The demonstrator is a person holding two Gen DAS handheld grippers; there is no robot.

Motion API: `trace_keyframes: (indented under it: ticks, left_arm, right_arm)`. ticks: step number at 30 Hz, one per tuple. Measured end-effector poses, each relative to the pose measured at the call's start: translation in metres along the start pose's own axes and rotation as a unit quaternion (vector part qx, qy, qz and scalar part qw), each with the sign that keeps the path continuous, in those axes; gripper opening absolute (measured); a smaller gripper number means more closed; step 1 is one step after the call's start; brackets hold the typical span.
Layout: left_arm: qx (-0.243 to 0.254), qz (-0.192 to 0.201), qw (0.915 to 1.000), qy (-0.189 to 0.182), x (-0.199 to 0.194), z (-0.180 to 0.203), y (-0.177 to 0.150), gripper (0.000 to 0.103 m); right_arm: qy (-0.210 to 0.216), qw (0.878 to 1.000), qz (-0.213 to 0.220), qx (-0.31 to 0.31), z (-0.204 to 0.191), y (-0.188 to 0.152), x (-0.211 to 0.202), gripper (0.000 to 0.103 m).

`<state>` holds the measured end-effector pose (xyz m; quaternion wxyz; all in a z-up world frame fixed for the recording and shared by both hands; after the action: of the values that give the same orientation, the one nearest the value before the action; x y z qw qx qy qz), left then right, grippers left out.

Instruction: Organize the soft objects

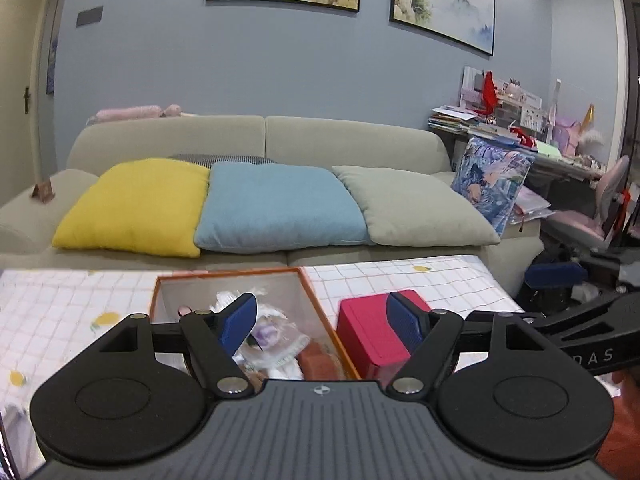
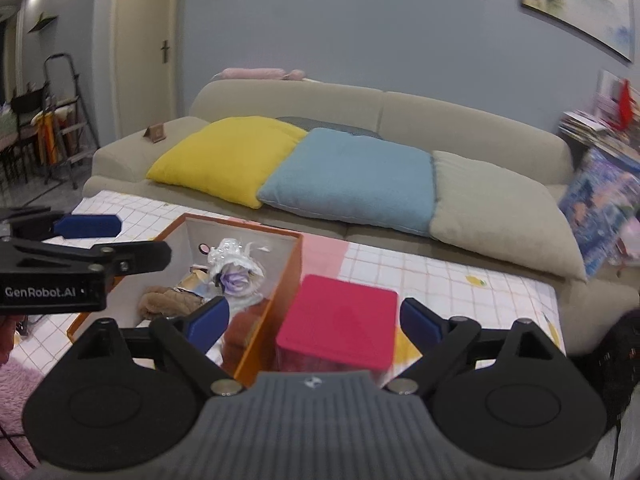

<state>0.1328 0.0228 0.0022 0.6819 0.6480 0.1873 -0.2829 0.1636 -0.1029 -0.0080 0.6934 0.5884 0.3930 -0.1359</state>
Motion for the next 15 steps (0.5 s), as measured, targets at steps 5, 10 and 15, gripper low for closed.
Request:
trace_keyframes:
  ticks: [5,10,15]
  left_arm:
    - [-0.049,0.005,0.9987,-0.014,-0.012,0.004,-0.009,0.086]
    - [-0.068,0.004,0.9976,0.008,-0.023,0.004,-0.019,0.086]
    - [-0.051,0.009,0.9980,0.036,-0.036,0.010,-0.031,0.090]
  right_arm:
    - [-0.016,0.998,0.004,0.055,0.010,-0.022,-0.016,0.098]
    - [-0.008,0.995,-0.027,0.093,0.009,-0.045,-0.014,0.098]
    - [-0.012,0.994,-0.048,0.097,0.006,-0.062,-0.018,0.100]
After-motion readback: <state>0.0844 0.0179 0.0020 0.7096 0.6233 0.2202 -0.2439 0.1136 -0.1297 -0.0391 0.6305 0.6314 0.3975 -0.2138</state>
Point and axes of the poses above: each gripper's, at about its wrist camera, not at the fingertips, and x roughly the way its jaws point, z to its right, y to its top, the point moved 10 cm from there along x, roughly the way its jaws point, and after that the axes turned 11 degrees about -z, right-handed, at the moved point
